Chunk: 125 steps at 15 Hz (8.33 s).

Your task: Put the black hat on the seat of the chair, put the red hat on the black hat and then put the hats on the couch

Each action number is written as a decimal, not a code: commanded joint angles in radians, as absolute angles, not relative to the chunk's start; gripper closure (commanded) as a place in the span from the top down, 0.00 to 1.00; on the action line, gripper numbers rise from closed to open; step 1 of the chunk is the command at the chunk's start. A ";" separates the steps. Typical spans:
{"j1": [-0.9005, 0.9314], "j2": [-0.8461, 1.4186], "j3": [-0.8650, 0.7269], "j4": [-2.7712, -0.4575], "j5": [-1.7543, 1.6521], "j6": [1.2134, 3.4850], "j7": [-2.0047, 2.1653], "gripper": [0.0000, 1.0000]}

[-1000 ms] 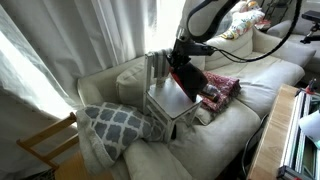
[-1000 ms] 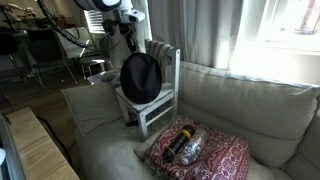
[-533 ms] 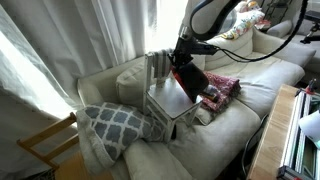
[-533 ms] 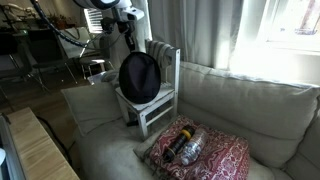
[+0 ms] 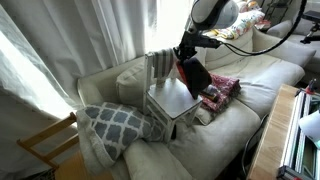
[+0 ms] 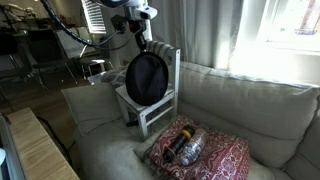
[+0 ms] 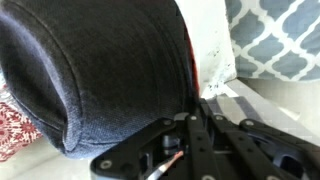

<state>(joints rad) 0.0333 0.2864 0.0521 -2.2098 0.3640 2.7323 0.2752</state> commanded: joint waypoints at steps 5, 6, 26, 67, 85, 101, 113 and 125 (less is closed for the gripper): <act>-0.202 0.316 0.066 -2.127 0.511 2.597 -0.241 0.01; -0.203 0.335 0.039 -2.109 0.464 2.572 -0.239 0.01; -0.375 0.683 0.049 -1.698 0.591 2.195 -0.411 0.01; -0.614 1.504 0.032 -0.616 0.731 1.622 -0.474 0.01; -0.639 1.486 0.170 -0.585 0.573 1.921 -0.792 0.01; -0.657 1.485 0.275 -0.599 0.752 1.236 -0.488 0.01; -0.669 1.503 0.182 -0.762 0.988 1.304 -0.608 0.01; -0.641 1.499 0.072 -0.749 0.908 1.653 -0.947 0.01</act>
